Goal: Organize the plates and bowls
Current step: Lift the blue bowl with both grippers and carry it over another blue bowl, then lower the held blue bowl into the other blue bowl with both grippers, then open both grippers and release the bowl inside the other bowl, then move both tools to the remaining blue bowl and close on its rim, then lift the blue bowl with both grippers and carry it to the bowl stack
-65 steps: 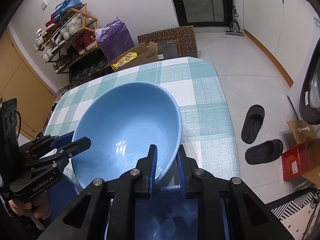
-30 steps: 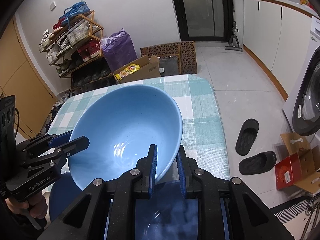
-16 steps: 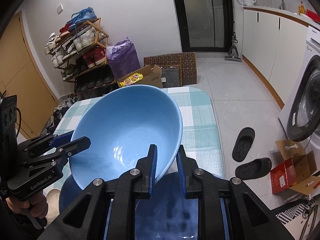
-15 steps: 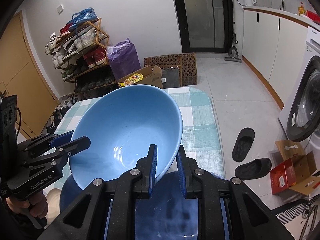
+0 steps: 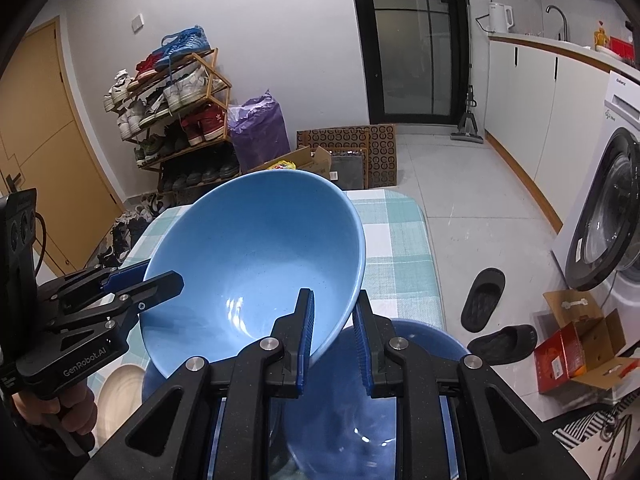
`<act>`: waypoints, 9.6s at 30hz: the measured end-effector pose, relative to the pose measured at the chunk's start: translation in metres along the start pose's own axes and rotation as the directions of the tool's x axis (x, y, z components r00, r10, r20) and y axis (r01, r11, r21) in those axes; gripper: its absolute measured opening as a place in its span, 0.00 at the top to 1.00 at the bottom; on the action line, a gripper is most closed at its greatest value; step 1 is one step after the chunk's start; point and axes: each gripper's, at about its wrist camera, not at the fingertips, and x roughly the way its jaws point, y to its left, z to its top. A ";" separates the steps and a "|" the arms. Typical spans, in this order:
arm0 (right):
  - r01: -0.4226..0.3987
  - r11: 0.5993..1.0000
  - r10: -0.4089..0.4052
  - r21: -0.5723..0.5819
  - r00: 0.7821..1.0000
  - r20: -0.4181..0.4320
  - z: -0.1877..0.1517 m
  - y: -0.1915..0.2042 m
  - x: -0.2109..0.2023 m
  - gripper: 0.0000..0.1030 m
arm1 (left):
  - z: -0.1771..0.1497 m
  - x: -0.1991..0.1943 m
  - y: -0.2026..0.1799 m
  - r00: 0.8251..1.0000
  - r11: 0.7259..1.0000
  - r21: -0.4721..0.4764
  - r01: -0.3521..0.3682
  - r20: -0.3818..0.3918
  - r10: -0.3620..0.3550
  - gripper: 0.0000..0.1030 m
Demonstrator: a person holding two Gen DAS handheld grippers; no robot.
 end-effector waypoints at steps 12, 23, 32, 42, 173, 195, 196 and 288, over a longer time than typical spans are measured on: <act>-0.008 0.999 0.009 -0.032 1.000 0.027 -0.027 0.023 -0.030 0.81 | -0.022 -0.029 0.000 0.999 1.000 -0.006 -0.014 0.036 0.014 0.73; -0.024 0.998 0.026 -0.059 0.999 0.029 -0.048 0.042 -0.046 0.81 | -0.039 -0.051 0.004 0.998 0.999 -0.007 -0.037 0.052 0.037 0.73; -0.046 0.995 0.047 -0.083 0.999 0.008 -0.060 0.056 -0.047 0.81 | -0.052 -0.058 0.009 0.997 0.998 -0.018 -0.060 0.039 0.061 0.73; -0.064 0.994 0.061 -0.093 0.998 -0.034 -0.072 0.065 -0.041 0.81 | -0.069 -0.060 0.013 0.997 0.997 -0.028 -0.073 0.018 0.073 0.73; 0.088 0.969 -0.105 0.230 0.993 0.060 -0.129 -0.044 -0.078 0.01 | -0.043 -0.009 -0.046 0.995 0.993 0.074 0.091 -0.040 -0.088 0.00; 0.116 0.924 -0.130 0.365 0.991 0.014 -0.139 -0.083 -0.046 0.01 | -0.020 0.051 -0.091 0.979 0.962 0.216 0.169 -0.148 -0.138 0.04; 0.119 0.923 -0.132 0.365 0.991 0.010 -0.139 -0.084 -0.044 0.01 | -0.019 0.053 -0.094 0.978 0.958 0.228 0.172 -0.153 -0.139 0.06; 0.120 0.954 -0.148 0.275 0.985 0.086 -0.135 -0.053 -0.076 0.58 | -0.005 0.049 -0.120 0.981 0.954 0.264 0.142 -0.167 -0.100 0.73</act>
